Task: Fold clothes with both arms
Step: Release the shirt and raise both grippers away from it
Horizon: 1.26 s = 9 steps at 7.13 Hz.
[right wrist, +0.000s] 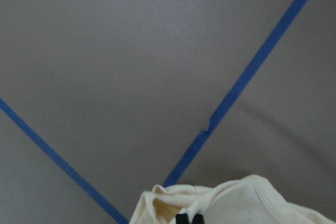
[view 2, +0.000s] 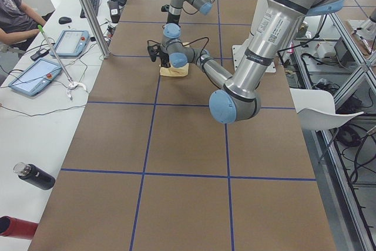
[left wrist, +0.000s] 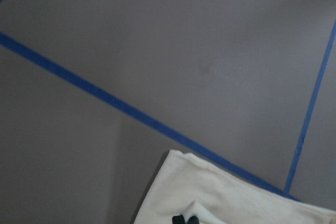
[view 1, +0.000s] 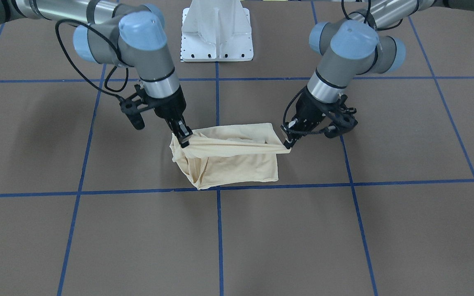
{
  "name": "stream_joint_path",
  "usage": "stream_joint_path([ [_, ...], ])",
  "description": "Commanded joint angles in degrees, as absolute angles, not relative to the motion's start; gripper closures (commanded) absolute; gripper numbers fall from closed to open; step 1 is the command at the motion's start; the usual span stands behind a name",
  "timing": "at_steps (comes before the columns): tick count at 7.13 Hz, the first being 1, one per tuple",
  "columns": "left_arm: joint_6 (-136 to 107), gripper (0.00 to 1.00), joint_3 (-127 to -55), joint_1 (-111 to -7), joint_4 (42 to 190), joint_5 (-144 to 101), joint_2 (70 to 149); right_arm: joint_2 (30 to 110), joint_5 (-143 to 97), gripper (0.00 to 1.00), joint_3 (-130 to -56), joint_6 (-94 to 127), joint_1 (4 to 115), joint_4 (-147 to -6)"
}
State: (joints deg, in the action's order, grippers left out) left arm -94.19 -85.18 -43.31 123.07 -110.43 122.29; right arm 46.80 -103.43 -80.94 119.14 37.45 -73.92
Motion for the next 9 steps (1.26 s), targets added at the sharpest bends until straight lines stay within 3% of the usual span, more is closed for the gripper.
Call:
stream_joint_path([
  [1,-90.12,0.5,-72.2,-46.04,132.43,-110.04,126.02,39.6,-103.89,0.0,-65.8,112.46,40.5,-65.14],
  [2,-86.96,0.49,-71.9,-48.32,132.36,-110.04,126.12,36.42,-105.89,0.0,-62.52,109.54,43.56,-65.21],
  [5,-83.43,0.5,-72.33,-50.88,132.36,-112.39,126.04,38.66,-114.95,0.0,-62.4,96.64,51.49,-65.65],
  [9,-49.93,0.5,-81.28,-62.54,130.27,-119.95,115.34,50.85,-125.93,0.0,-67.91,53.76,66.58,-76.06],
])
